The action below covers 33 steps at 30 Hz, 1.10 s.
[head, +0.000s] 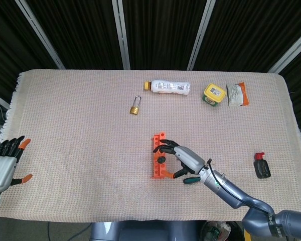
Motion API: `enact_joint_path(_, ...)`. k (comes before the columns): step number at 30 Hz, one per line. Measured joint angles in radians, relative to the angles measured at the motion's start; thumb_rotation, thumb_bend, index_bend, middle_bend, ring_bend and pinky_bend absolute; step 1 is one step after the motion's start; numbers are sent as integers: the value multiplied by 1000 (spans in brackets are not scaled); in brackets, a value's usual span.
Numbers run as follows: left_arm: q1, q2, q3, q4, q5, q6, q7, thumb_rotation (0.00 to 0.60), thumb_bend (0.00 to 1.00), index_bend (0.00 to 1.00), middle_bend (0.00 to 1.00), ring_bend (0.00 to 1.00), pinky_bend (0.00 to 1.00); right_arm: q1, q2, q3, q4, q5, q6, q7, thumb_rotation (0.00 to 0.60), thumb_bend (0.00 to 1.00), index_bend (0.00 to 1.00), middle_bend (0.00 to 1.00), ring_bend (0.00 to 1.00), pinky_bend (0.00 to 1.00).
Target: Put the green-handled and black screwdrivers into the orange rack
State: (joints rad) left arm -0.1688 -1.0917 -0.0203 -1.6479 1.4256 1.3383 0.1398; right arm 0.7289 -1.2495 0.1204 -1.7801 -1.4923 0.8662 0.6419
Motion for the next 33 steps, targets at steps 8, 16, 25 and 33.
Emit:
enact_joint_path(8, 3, -1, 0, 7, 1, 4, -10, 600, 88, 74, 0, 0, 0, 2, 39, 34, 6, 61, 4, -21, 600, 279, 345, 214, 10, 0)
enact_joint_path(16, 2, -1, 1, 9, 6, 5, -14, 600, 89, 74, 0, 0, 0, 3, 121, 51, 31, 141, -30, -97, 600, 280, 346, 213, 10, 0)
enact_joint_path(25, 0, 2, 1, -1, 9, 6, -5, 600, 89, 74, 0, 0, 0, 8, 133, 21, 101, 254, -78, -341, 600, 280, 400, 213, 7, 0)
enact_joint_path(33, -4, 6, 0, -21, 9, 2, 18, 600, 88, 74, 0, 0, 0, 9, 102, -37, 142, 290, -116, -510, 600, 277, 436, 213, 0, 0)
